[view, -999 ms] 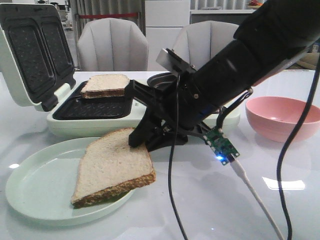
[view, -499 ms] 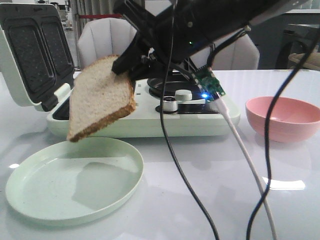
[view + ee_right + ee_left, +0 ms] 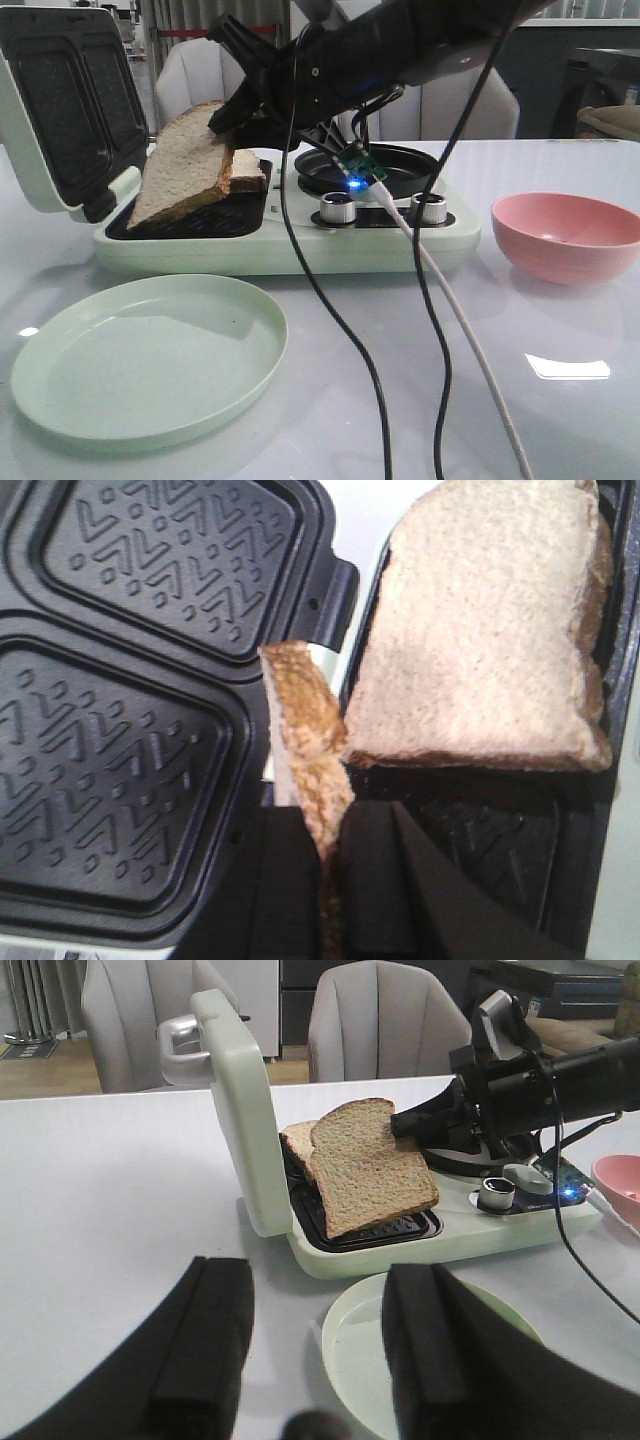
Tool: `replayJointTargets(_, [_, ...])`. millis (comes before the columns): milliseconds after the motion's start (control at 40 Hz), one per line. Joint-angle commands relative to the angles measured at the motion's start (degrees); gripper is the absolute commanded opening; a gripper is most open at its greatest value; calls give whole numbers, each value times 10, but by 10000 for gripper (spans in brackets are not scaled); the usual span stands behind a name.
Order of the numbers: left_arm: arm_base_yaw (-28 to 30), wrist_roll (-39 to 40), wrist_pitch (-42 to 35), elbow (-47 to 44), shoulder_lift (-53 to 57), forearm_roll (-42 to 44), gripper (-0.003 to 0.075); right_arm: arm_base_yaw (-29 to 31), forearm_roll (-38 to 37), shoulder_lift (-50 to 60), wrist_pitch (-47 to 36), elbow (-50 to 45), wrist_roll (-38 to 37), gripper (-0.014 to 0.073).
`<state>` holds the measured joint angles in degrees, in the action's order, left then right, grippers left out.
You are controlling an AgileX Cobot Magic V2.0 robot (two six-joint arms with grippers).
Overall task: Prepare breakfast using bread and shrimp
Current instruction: 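Lift the bread slice and lay it on the first slice, then open the right gripper and withdraw it upward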
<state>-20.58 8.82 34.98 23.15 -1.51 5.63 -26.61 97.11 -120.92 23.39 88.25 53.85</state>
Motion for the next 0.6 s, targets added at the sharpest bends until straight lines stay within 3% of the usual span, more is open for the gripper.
replayJointTargets(0, [-3,5,-47,13,-7,-1,365,1,19,20,23,32,16,147])
replayJointTargets(75, [-3,5,-47,13,-7,-1,365,1,15,13,22,35,34,190])
replayJointTargets(325, [-3,5,-47,13,-7,-1,365,4,13,12,8,36,86,547])
replayJointTargets(574, [-3,5,-48,13,-7,-1,365,23,-40,39,6,36,83,559])
